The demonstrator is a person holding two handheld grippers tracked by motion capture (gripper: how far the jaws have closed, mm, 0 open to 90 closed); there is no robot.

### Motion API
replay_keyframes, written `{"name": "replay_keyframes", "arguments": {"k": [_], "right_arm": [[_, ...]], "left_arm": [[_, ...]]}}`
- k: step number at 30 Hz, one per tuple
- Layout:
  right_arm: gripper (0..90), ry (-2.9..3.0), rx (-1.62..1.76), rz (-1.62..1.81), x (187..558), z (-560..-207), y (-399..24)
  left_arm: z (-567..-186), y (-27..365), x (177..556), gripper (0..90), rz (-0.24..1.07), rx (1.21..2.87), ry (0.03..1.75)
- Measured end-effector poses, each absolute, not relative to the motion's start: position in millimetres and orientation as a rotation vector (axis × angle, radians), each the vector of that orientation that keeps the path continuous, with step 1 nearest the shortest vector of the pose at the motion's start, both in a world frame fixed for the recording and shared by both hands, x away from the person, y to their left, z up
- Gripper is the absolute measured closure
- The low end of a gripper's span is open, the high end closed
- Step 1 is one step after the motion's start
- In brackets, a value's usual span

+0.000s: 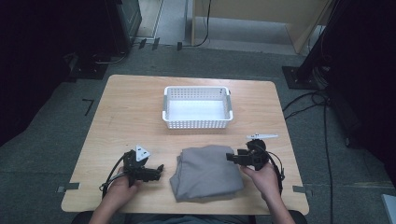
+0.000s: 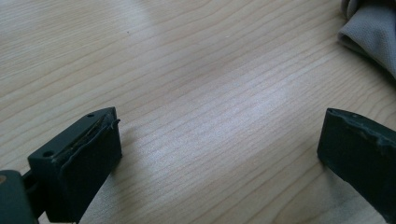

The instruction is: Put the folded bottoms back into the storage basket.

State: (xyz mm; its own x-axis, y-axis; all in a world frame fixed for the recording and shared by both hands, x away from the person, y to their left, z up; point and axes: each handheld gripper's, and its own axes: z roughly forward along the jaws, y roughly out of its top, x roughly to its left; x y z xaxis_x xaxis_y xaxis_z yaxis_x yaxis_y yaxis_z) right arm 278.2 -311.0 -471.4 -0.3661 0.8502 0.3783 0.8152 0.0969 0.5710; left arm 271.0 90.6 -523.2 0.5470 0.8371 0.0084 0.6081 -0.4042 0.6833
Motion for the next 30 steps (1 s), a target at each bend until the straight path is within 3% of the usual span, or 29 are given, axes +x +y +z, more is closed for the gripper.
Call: {"name": "replay_keyframes", "arguments": {"k": [20,25,29,30], "right_arm": [[22.9,2.394,1.778,1.019,277,-499,-272],[30.3,2.383,1.735,1.001,275,-500,-262],[46.2,2.404,1.691,0.996,275,-500,-257],[46.2,2.404,1.691,0.996,275,-500,-257]], "left_arm": [[-523,90,272,0.0,0.471,2.147,1.159],[-523,90,272,0.0,0.47,2.146,1.159],[-524,90,272,0.0,0.47,2.146,1.159],[-524,90,272,0.0,0.47,2.146,1.159]]}}
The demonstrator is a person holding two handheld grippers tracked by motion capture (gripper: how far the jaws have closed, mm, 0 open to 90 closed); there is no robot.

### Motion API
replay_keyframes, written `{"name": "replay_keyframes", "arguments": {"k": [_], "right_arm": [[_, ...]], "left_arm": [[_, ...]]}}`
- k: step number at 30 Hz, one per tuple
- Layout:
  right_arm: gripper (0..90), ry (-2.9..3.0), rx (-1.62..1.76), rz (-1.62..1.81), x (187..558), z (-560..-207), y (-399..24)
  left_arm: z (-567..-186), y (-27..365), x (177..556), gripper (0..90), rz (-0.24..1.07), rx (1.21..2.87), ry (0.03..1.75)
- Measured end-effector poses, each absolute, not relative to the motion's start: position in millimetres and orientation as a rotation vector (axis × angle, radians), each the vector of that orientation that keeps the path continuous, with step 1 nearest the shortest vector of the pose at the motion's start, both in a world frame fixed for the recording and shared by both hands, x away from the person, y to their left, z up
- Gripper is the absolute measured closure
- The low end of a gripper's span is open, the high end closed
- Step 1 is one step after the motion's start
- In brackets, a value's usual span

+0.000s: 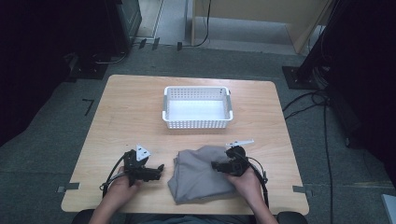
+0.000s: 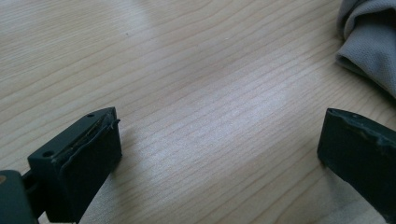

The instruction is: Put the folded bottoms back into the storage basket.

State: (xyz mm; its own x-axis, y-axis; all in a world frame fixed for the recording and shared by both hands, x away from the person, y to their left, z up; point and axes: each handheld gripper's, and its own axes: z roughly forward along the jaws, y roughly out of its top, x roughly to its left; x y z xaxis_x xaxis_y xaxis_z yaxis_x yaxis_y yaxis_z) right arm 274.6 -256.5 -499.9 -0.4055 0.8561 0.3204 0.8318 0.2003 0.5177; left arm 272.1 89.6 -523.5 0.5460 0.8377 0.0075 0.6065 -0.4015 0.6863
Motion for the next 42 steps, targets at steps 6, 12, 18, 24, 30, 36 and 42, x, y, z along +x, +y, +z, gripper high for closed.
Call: {"name": "replay_keyframes", "arguments": {"k": [6,12,18,24,30,36,42], "right_arm": [[64.1,2.459,1.665,1.027,277,-501,-258],[74.8,2.516,1.692,1.06,284,-495,-261],[75.7,2.551,1.694,1.059,292,-480,-260],[75.8,2.567,1.658,1.054,297,-458,-258],[75.8,2.594,1.635,1.014,303,-436,-256],[75.9,2.614,1.608,0.937,314,-412,-250],[75.9,2.646,1.558,0.931,329,-382,-239]], "left_arm": [[-523,90,272,0.0,0.47,2.147,1.159],[-523,90,272,0.0,0.47,2.147,1.159],[-523,90,272,0.0,0.47,2.147,1.159],[-523,90,272,0.0,0.469,2.148,1.16],[-523,89,272,0.0,0.469,2.144,1.161],[-523,89,272,0.0,0.469,2.144,1.161],[-523,89,272,0.0,0.47,2.145,1.16]]}}
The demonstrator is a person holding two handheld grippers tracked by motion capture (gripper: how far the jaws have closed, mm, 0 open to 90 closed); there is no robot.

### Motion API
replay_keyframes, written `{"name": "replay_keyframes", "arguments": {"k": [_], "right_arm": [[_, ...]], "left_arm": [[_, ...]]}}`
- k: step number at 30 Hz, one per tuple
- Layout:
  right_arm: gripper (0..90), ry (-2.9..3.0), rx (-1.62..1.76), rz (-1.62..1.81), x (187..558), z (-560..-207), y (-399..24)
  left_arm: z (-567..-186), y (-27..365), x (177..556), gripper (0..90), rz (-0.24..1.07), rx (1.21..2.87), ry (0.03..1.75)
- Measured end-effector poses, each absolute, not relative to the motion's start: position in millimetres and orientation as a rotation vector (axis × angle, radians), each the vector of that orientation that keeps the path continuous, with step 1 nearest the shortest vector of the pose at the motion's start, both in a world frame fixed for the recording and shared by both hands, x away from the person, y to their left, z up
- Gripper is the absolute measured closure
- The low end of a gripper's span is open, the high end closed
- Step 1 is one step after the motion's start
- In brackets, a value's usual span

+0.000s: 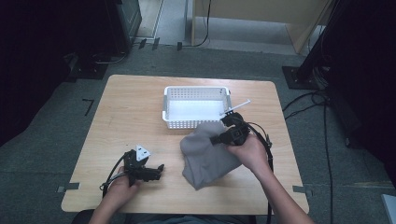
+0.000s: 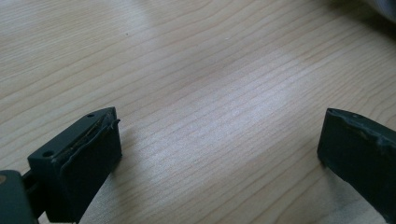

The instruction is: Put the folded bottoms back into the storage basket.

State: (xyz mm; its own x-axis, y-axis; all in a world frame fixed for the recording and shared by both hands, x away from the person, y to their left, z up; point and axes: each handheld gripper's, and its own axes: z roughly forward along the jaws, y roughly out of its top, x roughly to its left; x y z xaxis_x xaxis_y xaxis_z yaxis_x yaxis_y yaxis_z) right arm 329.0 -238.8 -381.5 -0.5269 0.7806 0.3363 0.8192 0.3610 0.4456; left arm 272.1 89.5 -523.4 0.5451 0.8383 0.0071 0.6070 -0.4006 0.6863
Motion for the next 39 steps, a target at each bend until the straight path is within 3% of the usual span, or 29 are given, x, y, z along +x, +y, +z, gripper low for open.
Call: {"name": "replay_keyframes", "arguments": {"k": [14,22,39], "right_arm": [[75.8,-2.586,-1.429,-0.946,353,-329,-224],[75.9,-2.558,-1.462,-1.045,385,-296,-225],[75.8,-2.475,-1.603,-1.08,478,-289,-201]], "left_arm": [[-523,90,272,0.0,0.469,2.155,1.156],[-523,90,272,0.0,0.469,2.154,1.155],[-523,90,272,0.0,0.467,2.152,1.156]]}}
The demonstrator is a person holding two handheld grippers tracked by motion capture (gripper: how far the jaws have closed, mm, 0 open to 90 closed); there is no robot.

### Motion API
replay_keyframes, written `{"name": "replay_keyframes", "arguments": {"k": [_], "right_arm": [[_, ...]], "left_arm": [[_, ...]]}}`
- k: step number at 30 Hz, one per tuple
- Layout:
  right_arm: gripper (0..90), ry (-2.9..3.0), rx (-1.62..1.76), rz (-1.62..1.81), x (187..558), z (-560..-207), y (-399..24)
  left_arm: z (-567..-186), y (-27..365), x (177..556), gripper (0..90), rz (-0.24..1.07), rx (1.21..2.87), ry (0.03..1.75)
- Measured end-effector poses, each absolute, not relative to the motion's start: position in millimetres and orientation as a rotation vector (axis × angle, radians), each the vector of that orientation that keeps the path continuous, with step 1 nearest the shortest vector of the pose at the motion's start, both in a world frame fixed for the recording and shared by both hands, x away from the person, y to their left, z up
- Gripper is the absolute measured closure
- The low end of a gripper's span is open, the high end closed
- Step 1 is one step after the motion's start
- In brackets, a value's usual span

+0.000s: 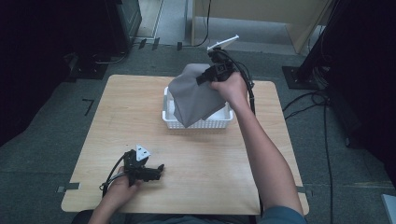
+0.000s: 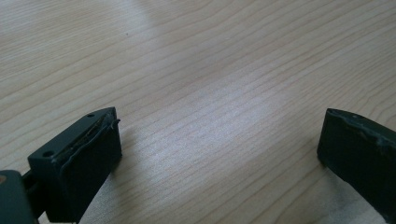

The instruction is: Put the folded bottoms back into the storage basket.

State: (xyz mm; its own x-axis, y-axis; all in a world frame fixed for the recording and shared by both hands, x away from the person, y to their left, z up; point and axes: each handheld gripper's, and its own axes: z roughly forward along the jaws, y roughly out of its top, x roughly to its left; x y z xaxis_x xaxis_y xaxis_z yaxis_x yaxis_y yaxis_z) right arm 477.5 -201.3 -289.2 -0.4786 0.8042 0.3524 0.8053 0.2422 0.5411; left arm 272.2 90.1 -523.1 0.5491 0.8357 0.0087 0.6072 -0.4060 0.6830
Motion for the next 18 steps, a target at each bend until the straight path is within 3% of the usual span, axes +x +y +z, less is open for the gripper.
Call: {"name": "replay_keyframes", "arguments": {"k": [7,18], "right_arm": [[75.8,-2.42,-1.628,-1.088,500,-303,-184],[75.6,-2.313,-1.75,-1.107,519,-374,-192]], "left_arm": [[-523,90,272,0.0,0.467,2.153,1.156],[-523,90,272,0.0,0.47,2.151,1.155]]}}
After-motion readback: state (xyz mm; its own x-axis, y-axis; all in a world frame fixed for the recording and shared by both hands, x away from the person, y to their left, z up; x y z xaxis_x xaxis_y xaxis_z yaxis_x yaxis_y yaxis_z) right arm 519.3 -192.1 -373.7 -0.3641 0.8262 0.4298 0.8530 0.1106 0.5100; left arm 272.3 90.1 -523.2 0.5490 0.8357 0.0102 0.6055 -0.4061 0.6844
